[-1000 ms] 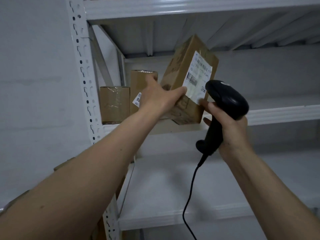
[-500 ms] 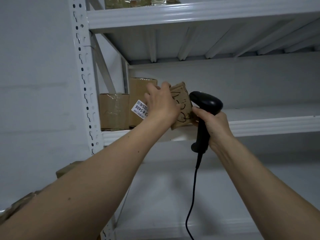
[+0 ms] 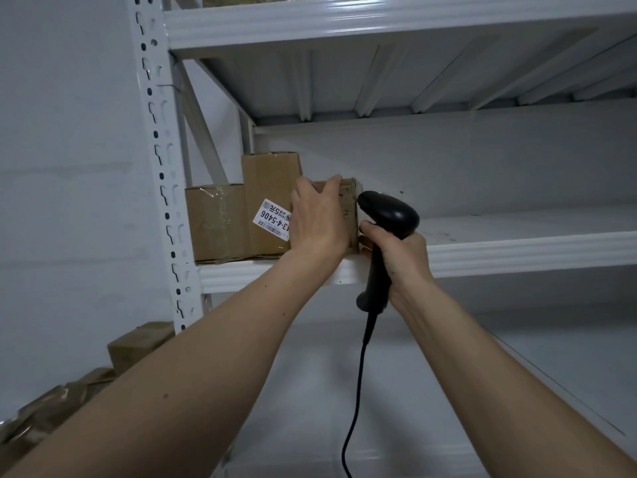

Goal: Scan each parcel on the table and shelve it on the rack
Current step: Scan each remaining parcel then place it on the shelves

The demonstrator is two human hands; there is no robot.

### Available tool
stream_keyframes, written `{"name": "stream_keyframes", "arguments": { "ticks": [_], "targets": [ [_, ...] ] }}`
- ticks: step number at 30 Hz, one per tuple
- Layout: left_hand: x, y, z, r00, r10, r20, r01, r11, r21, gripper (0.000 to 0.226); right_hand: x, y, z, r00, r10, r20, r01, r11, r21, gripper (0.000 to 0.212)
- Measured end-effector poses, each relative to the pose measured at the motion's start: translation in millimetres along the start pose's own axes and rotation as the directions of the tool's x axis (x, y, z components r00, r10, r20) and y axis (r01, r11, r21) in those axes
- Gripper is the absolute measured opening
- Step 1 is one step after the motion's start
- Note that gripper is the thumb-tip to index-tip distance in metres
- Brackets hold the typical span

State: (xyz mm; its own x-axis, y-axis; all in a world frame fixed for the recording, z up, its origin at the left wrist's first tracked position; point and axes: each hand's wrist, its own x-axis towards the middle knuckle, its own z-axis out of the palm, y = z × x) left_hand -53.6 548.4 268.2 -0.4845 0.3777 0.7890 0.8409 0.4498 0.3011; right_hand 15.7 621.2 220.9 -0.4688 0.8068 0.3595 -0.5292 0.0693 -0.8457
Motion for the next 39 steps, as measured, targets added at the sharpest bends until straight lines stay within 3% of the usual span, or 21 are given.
{"name": "stream_keyframes", "arguments": {
  "ticks": [4,8,16,26,31,35,39],
  "targets": [
    [-9,-7,-7,0.999,0.002,-0.049,-0.008,0.993,-0.120,0.069,-10,5,-8,0.999,-0.028,-0.035,0.028,0.999,-0.016,0.012],
    [-40,-30,-15,0.994,-0.104,-0.008,0.097,0.944,-0.315,0.062,-35,12,-10,0.997,-0.065,0.030,0.066,0.997,-0.032,0.015],
    [-118,-114,-11,0.924,-0.339,0.176,0.382,0.837,-0.393,0.044,-96,77,17,0.956,0.140,0.260,-0.121,0.989,-0.085,0.020],
    [-200,-258,-26,0.809,-0.433,0.398,0.557,0.782,-0.280,0.013,-175,190,83,0.855,0.430,0.291,-0.384,0.901,-0.204,0.014],
    [-228,-344,-52,0.733,-0.489,0.472,0.631,0.749,-0.204,0.019,-211,240,138,0.796,0.540,0.274,-0.479,0.838,-0.262,0.019],
    [-248,-413,-71,0.634,-0.575,0.517,0.714,0.693,-0.106,0.008,-231,278,184,0.765,0.598,0.237,-0.545,0.798,-0.255,0.017],
    [-269,-480,-90,0.567,-0.621,0.542,0.750,0.661,-0.027,0.021,-249,318,227,0.743,0.642,0.189,-0.590,0.762,-0.268,0.016]
  ]
}}
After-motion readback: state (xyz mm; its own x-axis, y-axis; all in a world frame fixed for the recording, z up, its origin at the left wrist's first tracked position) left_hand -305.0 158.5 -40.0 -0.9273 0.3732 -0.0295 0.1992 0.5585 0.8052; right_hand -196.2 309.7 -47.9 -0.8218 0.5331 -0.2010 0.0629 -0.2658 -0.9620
